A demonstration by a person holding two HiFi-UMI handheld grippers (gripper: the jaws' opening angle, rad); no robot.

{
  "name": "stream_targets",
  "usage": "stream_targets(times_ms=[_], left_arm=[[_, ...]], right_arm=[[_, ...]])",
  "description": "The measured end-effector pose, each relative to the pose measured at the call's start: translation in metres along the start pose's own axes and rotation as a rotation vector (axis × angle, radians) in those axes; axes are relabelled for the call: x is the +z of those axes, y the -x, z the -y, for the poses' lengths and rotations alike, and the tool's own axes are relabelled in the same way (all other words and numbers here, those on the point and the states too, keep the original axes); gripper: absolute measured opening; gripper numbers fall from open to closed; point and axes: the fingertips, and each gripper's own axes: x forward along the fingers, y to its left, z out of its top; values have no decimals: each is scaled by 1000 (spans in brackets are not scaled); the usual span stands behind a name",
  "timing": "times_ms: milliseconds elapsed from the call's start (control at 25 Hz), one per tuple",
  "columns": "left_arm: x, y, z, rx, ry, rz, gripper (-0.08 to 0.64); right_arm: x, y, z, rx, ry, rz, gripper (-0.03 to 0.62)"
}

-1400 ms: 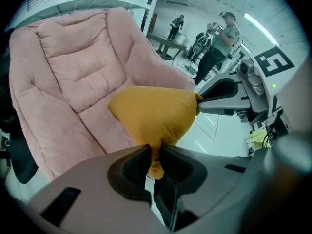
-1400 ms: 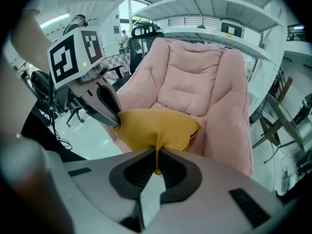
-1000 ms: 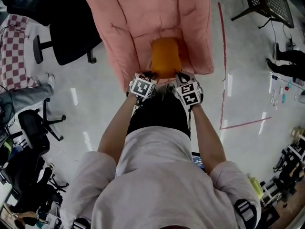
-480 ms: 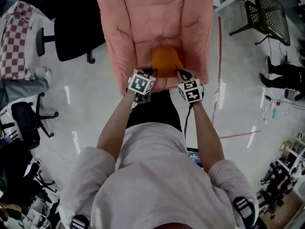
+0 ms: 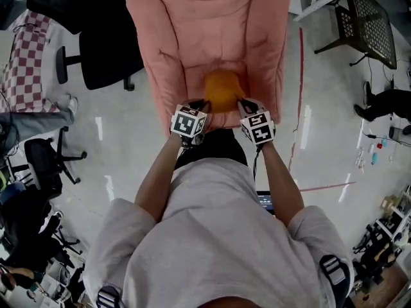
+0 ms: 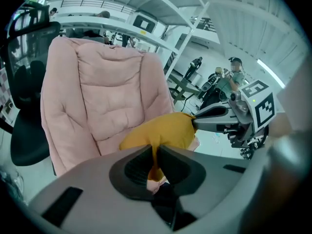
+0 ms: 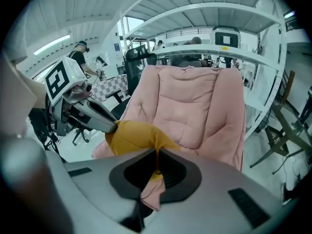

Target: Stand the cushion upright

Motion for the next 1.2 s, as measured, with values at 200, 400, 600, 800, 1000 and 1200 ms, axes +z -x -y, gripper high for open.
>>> stream_targets(times_ms=[200,400,600,800,1000,1200], left_arm=[[19,4,-3,24,-27,-19,52],[30,6,-10,47,11,-30,52],[32,6,-13,49,26,-61,52],[39,8,-16,63,48,-63,52],[49,5,-21,79,49,-85,52],[62,-3,-22,91,65,-105,52]], right_arm=[[16,0,9,35,-10,-19,28],[28,-4,14,81,-41,-38,28],[30,-8,15,118,-50,-62,28],[36,-8,17,145,-42,-50,28],[47,-17,26,161,-34,-60,28],[51,-18,39,181,-67,-83,28]])
